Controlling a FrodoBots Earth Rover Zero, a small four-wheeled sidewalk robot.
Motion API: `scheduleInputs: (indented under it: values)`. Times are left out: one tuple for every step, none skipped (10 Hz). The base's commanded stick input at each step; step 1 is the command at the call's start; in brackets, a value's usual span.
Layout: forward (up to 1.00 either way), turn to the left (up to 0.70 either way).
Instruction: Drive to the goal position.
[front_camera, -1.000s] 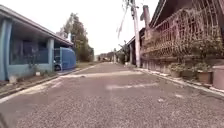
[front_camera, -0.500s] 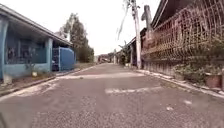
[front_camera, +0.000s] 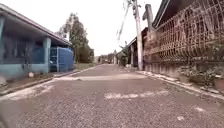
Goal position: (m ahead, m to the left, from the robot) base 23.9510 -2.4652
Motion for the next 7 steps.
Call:
scheduleInputs:
  values:
    - [0.5, 0.0]
    - [0.5, 0.0]
    - [0.5, 0.0]
    - [0.5, 0.0]
    - [0.5, 0.0]
    - [0.5, 0.0]
    - [0.5, 0.0]
